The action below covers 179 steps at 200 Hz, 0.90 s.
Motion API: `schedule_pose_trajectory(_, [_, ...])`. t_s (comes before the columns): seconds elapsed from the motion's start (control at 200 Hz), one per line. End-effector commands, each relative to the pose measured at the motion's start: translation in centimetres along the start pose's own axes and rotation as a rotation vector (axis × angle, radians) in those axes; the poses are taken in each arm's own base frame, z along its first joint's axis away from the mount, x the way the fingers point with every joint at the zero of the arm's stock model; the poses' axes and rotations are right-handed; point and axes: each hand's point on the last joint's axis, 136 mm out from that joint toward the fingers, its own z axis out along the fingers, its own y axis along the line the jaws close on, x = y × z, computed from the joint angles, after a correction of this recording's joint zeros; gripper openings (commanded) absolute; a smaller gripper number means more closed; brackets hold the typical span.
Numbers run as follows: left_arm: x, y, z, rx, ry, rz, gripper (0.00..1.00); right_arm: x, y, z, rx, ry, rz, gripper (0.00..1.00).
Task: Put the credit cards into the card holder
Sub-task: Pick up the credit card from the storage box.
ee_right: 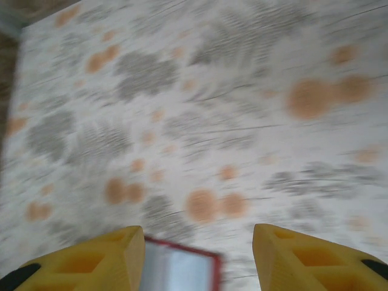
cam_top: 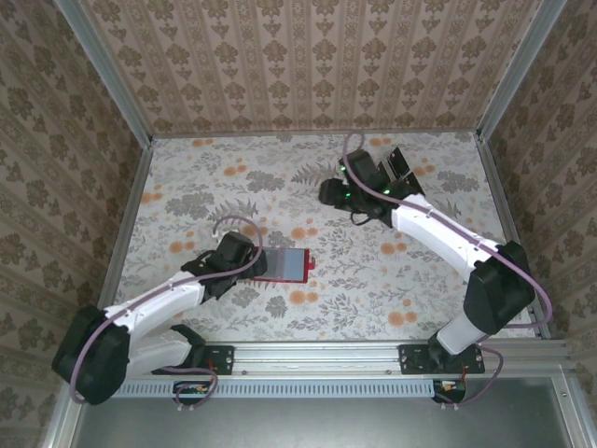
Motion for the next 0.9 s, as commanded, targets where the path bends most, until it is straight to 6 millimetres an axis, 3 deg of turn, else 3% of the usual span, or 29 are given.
schedule_pose_trajectory(0.0, [-1.7,-1.7,0.6,0.048,-0.007,0.017,1.0,-0.4,-6.9,-1.6,0.257,0.022,-0.112,0.5])
schedule_pose_trajectory(0.185, [-2.3,-2.2,1.8,0.036,0.02,0.007,1.0,-4.6,-10.6,-2.0,0.422,0.038,-0.194,0.48])
schedule_pose_trajectory(0.37, [-2.7,-2.4,2.1,0.027,0.038,0.015,1.0,-7.6,-13.1,-0.2,0.582,0.094,-0.308,0.45])
schedule_pose_trajectory(0.69, [-3.1,-1.4,1.8,0.011,0.066,0.014,1.0,-10.2,-14.5,4.7,0.645,0.153,-0.377,0.41])
schedule_pose_trajectory(0.89, [-3.1,-0.8,1.5,0.008,0.069,0.001,1.0,-10.8,-15.3,7.1,0.661,0.187,-0.396,0.4])
